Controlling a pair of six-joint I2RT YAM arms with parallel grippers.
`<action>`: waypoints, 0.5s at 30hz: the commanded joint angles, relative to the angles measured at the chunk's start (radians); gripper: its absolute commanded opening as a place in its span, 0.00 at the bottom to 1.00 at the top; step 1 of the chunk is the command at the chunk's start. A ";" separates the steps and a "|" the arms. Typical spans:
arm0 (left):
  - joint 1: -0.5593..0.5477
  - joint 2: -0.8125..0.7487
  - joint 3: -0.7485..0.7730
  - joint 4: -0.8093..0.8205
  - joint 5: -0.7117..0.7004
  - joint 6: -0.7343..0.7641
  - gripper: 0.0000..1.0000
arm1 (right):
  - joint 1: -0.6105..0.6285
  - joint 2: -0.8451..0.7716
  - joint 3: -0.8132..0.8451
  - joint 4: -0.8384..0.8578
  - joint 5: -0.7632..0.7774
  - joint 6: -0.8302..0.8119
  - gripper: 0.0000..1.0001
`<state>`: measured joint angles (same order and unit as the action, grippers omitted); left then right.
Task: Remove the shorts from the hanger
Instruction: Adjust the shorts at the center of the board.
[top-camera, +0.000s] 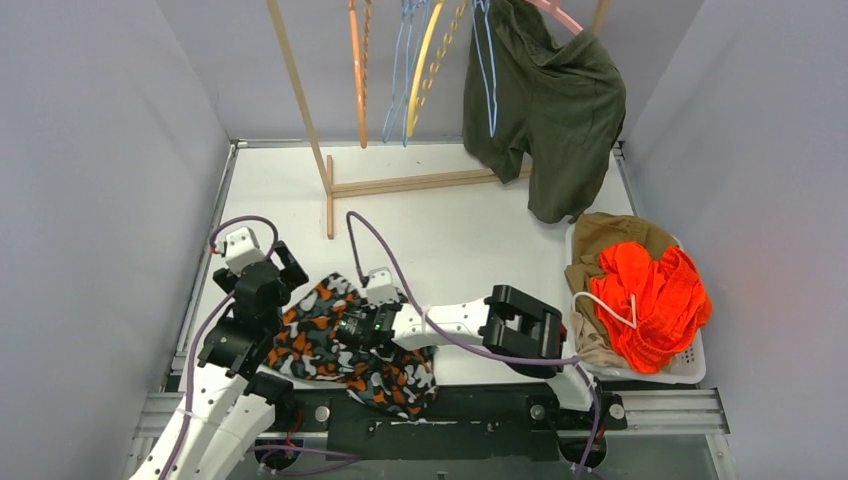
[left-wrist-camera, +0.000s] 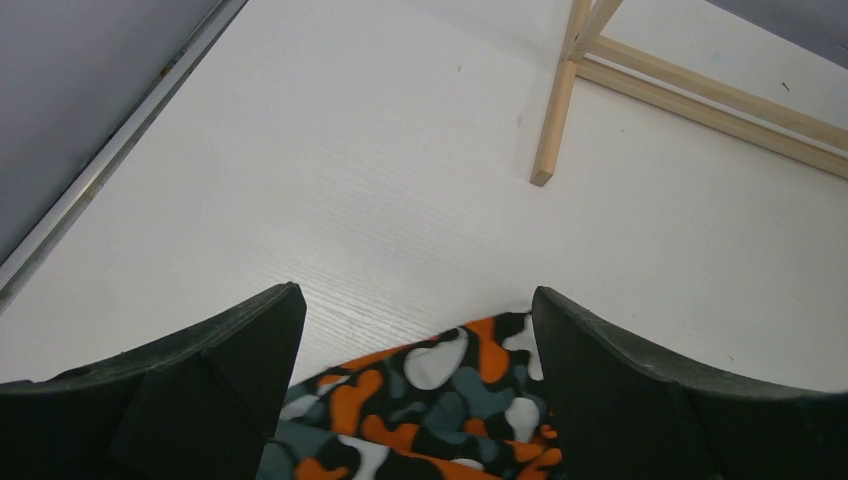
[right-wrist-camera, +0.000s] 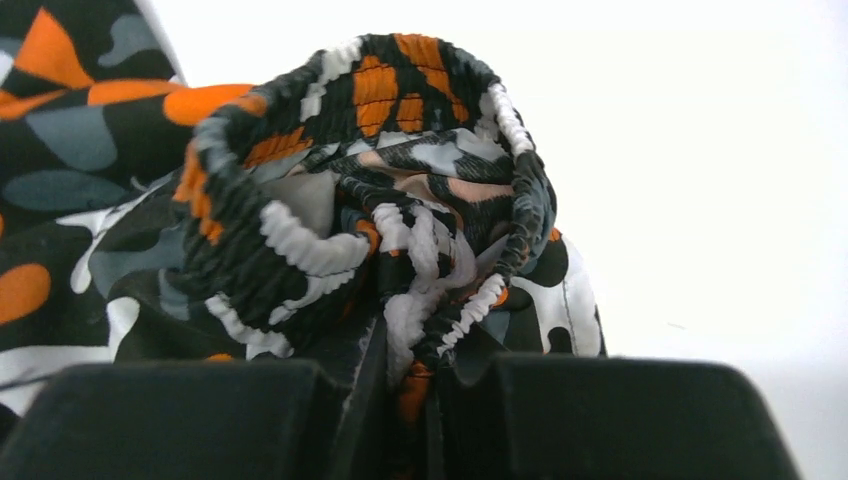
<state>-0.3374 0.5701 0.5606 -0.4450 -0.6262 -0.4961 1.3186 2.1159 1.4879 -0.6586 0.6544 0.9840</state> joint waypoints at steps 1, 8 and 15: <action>0.008 0.003 0.021 0.031 0.005 -0.006 0.85 | -0.055 -0.163 -0.146 -0.350 0.190 0.166 0.00; 0.008 0.066 -0.025 0.127 0.246 0.058 0.84 | -0.163 -0.615 -0.271 -0.157 0.112 -0.078 0.05; 0.004 0.336 0.027 0.123 0.501 0.093 0.66 | -0.184 -0.665 -0.383 0.168 -0.229 -0.166 0.23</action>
<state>-0.3340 0.7959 0.5449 -0.3668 -0.3099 -0.4404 1.1355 1.3815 1.1683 -0.7063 0.6228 0.8871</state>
